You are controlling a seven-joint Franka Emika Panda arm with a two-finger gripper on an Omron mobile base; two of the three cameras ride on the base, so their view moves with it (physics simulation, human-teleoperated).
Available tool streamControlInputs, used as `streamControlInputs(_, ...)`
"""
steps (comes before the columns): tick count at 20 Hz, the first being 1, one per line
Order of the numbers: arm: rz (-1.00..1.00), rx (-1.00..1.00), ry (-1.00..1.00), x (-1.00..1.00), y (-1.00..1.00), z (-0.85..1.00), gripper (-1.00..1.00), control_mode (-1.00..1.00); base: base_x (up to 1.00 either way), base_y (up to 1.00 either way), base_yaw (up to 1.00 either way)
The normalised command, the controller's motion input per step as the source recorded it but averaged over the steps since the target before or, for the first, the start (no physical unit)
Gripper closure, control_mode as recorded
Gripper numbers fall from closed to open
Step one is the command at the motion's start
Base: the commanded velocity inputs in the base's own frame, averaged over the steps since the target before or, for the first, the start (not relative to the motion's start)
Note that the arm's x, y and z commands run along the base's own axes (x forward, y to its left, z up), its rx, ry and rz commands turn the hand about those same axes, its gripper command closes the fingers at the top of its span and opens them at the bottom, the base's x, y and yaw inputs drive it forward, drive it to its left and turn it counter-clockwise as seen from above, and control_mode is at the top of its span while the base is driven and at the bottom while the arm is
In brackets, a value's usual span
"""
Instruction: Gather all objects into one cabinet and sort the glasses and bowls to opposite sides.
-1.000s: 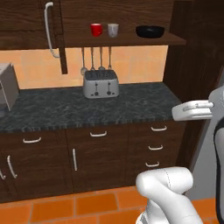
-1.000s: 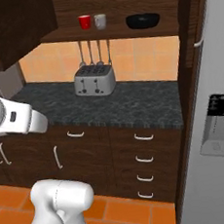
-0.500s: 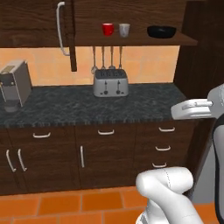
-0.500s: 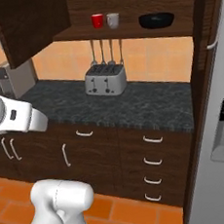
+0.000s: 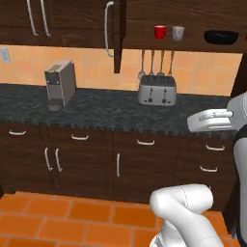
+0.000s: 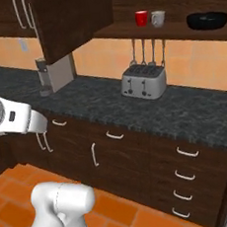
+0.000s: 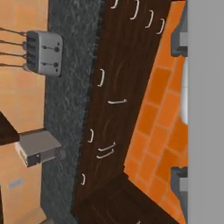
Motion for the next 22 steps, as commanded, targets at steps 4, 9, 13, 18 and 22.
streamControlInputs(4, 0.00, 0.00, 0.00, 0.00, 0.00, 0.00, -1.00, 1.00, 0.00, 0.36, 0.46)
streamControlInputs(9, 0.00, 0.00, 0.00, 0.00, 0.00, 0.00, -1.00, 1.00, 0.00, 0.37, 0.49)
streamControlInputs(13, 0.00, 0.00, 0.00, 0.00, 0.00, 0.00, -1.00, 1.00, 0.00, 0.41, 0.54)
streamControlInputs(18, 0.00, 0.00, 0.00, 0.00, 0.00, 0.00, -1.00, 1.00, 0.00, 0.43, 0.59)
streamControlInputs(22, 0.00, 0.00, 0.00, 0.00, 0.00, 0.00, -1.00, 1.00, 0.00, 0.39, 0.62)
